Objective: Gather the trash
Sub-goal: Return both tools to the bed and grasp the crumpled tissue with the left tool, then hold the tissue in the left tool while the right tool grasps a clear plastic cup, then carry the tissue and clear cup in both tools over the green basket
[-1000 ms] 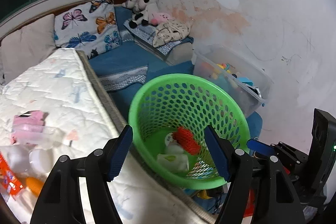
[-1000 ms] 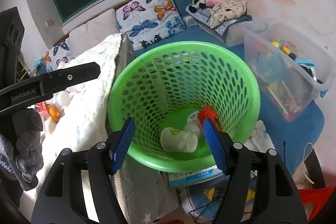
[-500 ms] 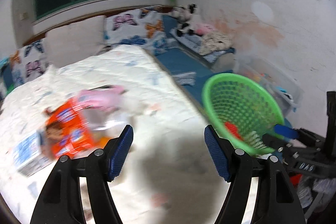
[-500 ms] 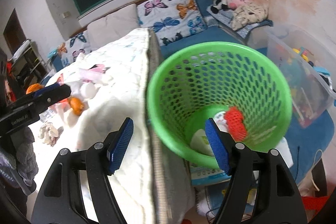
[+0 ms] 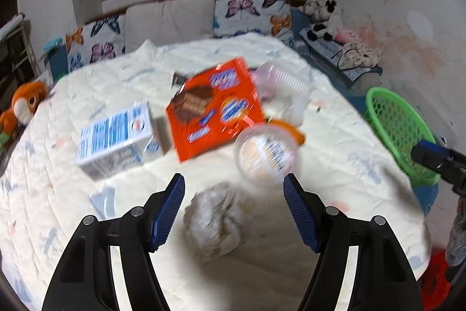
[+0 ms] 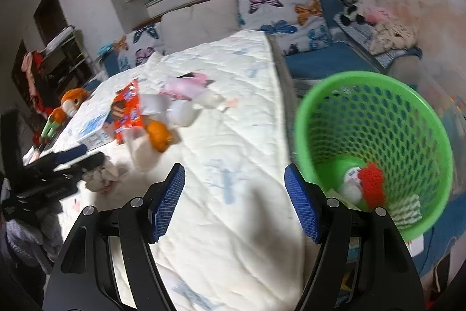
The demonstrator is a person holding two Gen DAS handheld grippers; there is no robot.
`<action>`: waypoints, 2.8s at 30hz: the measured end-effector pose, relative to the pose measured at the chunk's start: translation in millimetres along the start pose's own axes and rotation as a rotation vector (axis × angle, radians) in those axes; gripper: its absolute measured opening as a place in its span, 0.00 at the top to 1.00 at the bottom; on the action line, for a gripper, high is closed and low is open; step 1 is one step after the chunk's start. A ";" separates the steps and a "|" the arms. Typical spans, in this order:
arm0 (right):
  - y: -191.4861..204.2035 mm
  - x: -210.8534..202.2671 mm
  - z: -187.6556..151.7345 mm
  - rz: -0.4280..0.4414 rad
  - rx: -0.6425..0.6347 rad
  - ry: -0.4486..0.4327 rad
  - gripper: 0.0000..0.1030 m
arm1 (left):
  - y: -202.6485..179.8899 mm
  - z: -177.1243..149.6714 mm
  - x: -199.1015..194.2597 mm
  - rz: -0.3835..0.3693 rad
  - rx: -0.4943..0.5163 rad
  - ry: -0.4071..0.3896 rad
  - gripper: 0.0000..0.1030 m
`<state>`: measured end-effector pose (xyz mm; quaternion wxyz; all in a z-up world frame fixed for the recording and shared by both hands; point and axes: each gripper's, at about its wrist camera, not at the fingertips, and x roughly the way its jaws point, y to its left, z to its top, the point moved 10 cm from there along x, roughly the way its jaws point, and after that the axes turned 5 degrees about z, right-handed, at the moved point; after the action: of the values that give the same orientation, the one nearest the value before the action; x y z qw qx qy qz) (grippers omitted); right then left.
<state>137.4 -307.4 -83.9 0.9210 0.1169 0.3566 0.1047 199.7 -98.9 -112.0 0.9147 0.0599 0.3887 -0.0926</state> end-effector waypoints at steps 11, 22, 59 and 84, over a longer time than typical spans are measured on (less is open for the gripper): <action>47.9 26.9 6.1 0.062 -0.078 0.035 0.31 | 6.5 -17.4 15.8 -0.047 -0.019 0.049 0.55; 95.6 66.1 4.3 0.155 -0.124 0.089 0.36 | 28.7 -15.5 -4.6 -0.067 -0.084 0.009 0.67; 123.6 118.2 -7.9 -0.024 -0.121 0.166 0.63 | 122.1 -4.0 -21.0 -0.151 -0.215 -0.102 0.67; 94.4 68.6 -11.5 -0.127 -0.059 0.144 0.64 | 79.0 6.3 -10.6 -0.268 -0.162 -0.099 0.67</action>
<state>168.9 -197.1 -108.1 0.9008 0.0590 0.4253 0.0646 214.0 -21.6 -97.1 0.9140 -0.0712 0.3540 -0.1848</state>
